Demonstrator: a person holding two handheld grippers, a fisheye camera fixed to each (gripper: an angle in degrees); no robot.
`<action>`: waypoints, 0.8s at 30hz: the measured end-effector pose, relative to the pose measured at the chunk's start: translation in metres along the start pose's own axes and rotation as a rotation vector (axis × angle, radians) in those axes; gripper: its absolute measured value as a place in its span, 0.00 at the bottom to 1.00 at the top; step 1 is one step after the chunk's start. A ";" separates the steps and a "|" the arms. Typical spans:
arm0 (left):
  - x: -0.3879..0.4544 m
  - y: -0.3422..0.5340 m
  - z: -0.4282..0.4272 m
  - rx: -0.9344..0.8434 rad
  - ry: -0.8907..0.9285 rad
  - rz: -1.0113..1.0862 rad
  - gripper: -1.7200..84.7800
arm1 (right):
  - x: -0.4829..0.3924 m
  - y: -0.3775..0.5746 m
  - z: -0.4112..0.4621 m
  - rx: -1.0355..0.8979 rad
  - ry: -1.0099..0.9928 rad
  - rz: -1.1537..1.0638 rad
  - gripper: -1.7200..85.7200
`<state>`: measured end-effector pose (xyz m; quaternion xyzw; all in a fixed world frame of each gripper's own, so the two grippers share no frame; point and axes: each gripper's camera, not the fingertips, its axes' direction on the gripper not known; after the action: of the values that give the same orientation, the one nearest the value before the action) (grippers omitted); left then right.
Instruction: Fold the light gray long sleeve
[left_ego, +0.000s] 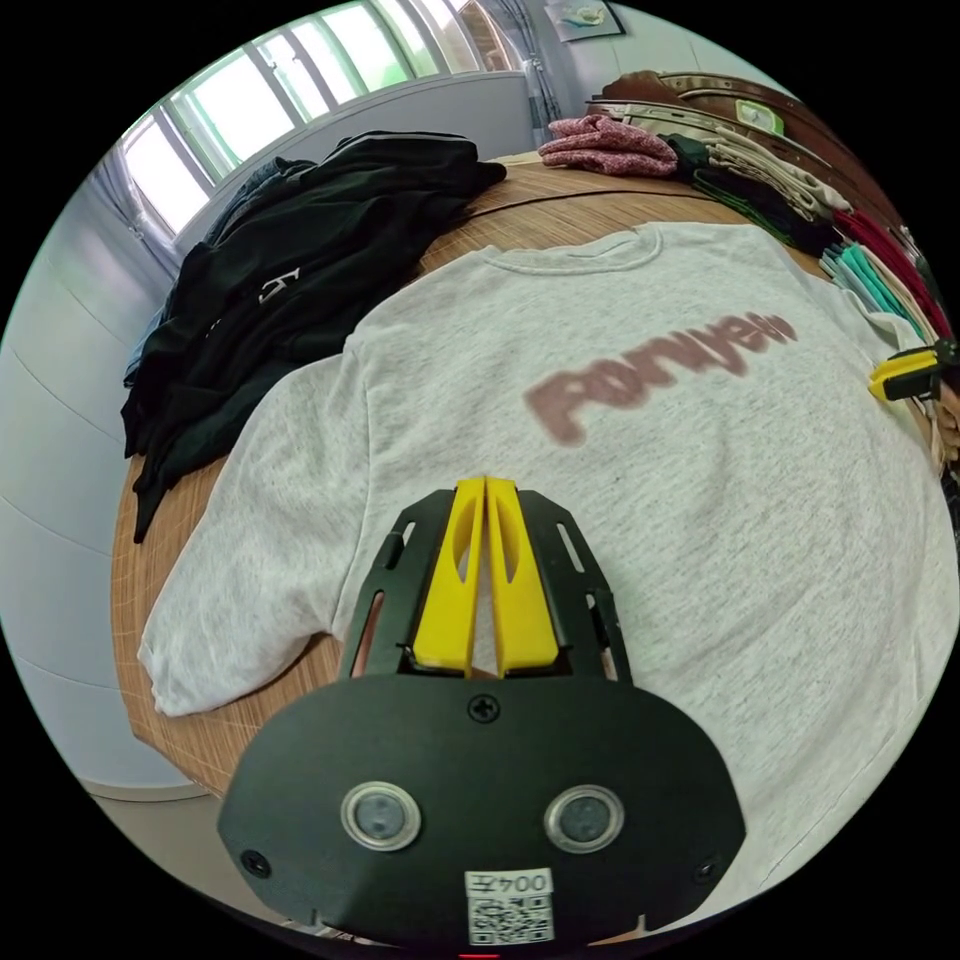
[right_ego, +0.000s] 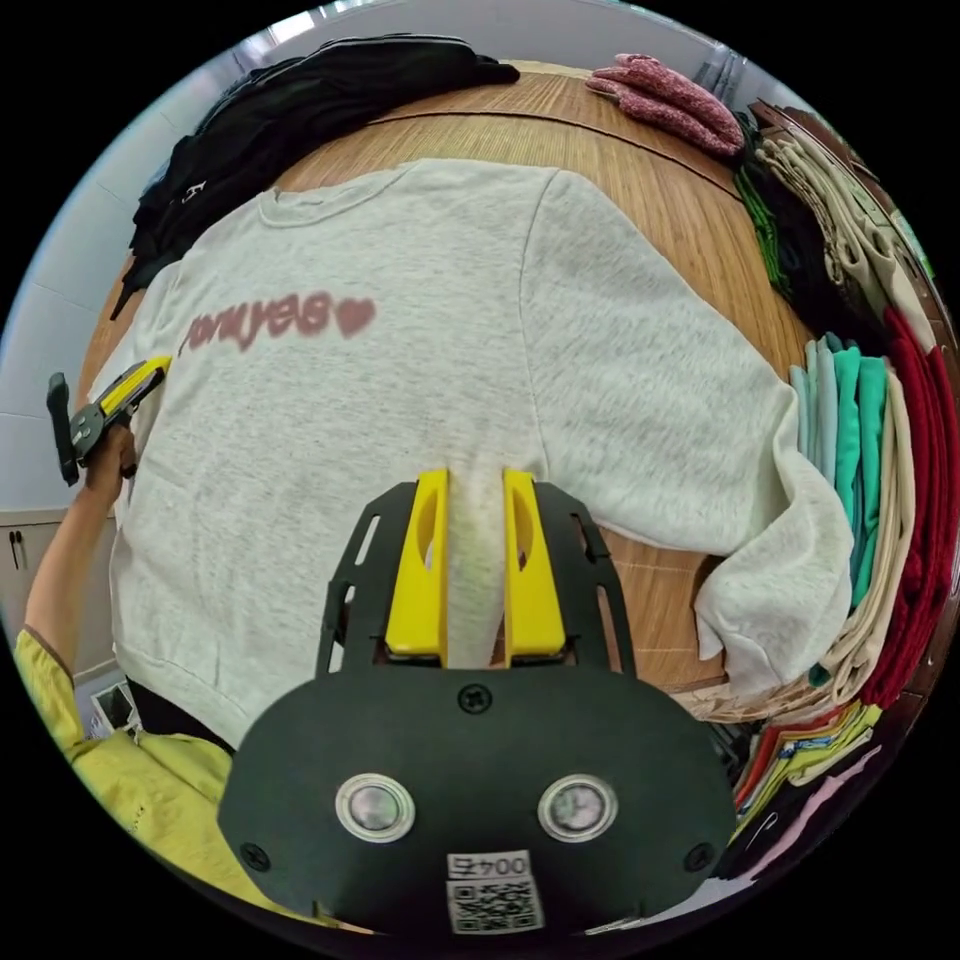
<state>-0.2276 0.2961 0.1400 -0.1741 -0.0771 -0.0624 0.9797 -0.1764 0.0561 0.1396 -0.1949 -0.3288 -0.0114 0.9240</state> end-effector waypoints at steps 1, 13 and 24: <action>-0.001 0.000 0.001 0.000 0.003 -0.001 0.02 | 0.004 0.001 -0.001 -0.010 -0.015 0.009 0.12; -0.027 -0.016 0.017 -0.004 0.063 -0.026 0.03 | 0.062 -0.017 0.041 0.311 -0.740 0.165 0.12; -0.085 -0.252 0.041 0.011 0.100 0.133 0.14 | 0.120 -0.006 0.092 0.322 -0.875 0.224 0.07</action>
<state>-0.3541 0.0841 0.2472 -0.1703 -0.0166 -0.0053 0.9852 -0.1384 0.0973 0.2801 -0.0700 -0.6614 0.2226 0.7128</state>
